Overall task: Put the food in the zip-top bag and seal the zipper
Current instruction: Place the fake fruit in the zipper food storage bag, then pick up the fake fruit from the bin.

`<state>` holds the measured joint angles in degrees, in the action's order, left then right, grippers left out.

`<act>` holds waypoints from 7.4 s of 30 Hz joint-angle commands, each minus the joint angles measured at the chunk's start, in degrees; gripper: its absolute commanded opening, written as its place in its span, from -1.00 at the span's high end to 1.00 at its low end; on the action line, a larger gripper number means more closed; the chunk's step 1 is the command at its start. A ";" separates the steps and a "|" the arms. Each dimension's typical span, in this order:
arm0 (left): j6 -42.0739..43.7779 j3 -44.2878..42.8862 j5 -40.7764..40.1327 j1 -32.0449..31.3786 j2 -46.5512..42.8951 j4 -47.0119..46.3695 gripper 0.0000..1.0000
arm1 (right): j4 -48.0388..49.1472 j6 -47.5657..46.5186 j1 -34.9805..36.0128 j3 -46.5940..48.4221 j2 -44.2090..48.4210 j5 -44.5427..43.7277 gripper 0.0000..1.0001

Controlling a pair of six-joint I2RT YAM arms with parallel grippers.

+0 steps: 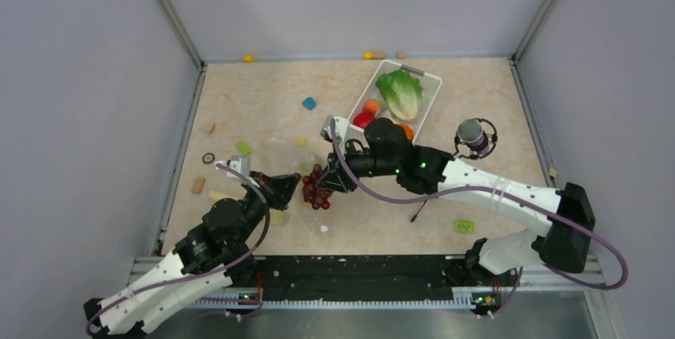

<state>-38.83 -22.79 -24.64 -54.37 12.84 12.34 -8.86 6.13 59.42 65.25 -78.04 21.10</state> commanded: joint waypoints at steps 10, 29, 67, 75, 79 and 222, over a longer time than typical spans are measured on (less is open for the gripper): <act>1.28 -3.45 3.31 0.14 0.84 -2.57 1.00 | 5.05 -3.64 0.75 -0.87 6.31 13.85 1.00; 2.65 -3.93 9.10 0.14 1.21 -3.81 1.00 | 13.71 6.92 0.81 1.32 0.04 -20.35 1.00; -5.51 -25.41 11.29 0.14 20.20 -1.84 1.00 | 5.49 8.11 5.63 1.28 4.92 -51.53 1.00; -5.73 -24.13 7.35 0.14 20.63 -1.93 1.00 | 8.38 7.96 5.72 3.83 -0.73 -48.07 0.65; -5.22 -24.93 3.21 0.14 19.83 1.87 1.00 | 7.99 7.53 5.71 4.69 -1.41 -45.44 -0.08; 3.32 -12.70 -4.36 3.48 27.89 -3.80 1.00 | -2.36 21.66 -26.48 19.27 -21.06 -36.23 0.56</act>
<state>-34.83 -35.88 -29.54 -51.03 41.45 10.68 -14.70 32.73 33.08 82.39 -104.81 -16.73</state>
